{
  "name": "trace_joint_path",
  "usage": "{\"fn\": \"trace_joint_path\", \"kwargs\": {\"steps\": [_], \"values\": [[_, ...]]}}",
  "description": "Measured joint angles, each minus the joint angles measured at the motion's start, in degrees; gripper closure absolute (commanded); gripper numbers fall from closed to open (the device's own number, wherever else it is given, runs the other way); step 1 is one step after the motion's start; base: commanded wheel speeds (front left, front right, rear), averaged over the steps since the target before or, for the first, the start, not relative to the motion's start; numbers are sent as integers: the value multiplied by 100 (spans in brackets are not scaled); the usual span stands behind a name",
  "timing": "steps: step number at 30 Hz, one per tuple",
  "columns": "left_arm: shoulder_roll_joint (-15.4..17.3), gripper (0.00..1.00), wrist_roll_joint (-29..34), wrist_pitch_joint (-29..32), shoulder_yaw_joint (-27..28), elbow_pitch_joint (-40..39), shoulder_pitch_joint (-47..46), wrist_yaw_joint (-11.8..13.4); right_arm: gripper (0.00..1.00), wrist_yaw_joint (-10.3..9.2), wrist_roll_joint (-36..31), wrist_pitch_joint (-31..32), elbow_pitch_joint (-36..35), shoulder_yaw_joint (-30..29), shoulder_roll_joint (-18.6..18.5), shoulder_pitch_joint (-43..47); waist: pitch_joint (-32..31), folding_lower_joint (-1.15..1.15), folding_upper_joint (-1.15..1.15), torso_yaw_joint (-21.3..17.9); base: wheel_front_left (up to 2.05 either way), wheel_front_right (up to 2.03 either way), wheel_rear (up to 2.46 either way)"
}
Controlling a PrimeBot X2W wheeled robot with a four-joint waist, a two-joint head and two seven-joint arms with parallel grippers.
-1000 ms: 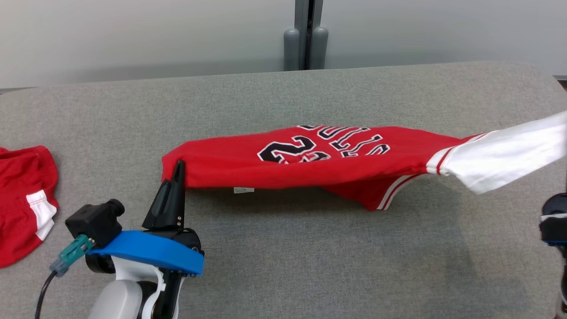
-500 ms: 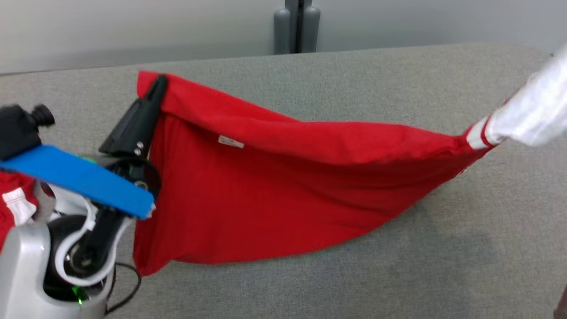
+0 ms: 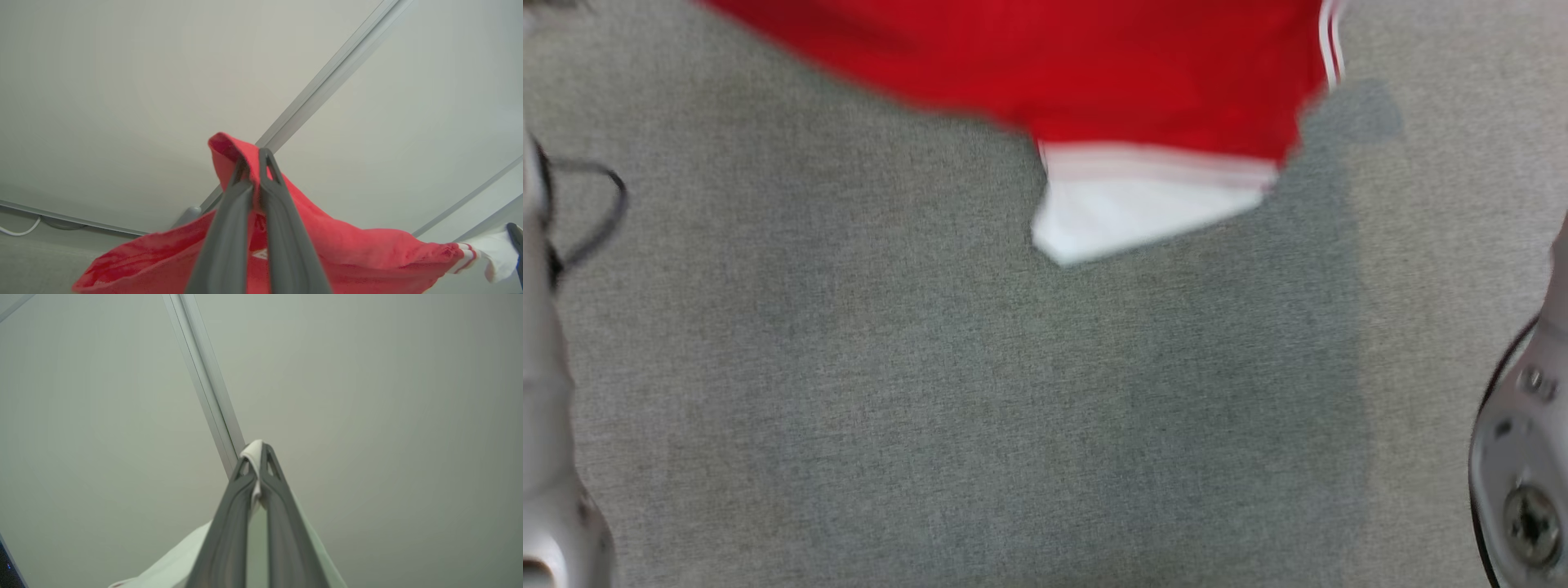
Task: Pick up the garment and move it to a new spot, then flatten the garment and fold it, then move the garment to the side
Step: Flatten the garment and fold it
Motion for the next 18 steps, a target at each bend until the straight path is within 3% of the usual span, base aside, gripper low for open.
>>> {"fn": "trace_joint_path", "kwargs": {"steps": [6, 10, 13, 18], "values": [[31, 100, 168, -759, 137, 748, -976, -545, 100, 0, 36, -1283, 528, 180, -56, -1169, 213, -1, 0, 46, 0, 0, 0], [-7, 100, 274, -1240, 116, 1170, -1107, -929, 100, 0, 264, -1504, 598, 455, -271, -1257, 187, -4, -1, 56, 0, 0, 0], [-55, 100, 366, -1568, -9, 1440, -874, -1144, 100, 0, 325, -1329, 579, 824, -461, -745, 172, -4, -2, 53, 0, 0, 0], [-141, 100, 589, -2137, -474, 1916, 178, -1312, 100, 0, 236, -756, 410, 1129, -751, 886, 59, -2, -1, 73, 0, 0, 0]]}}
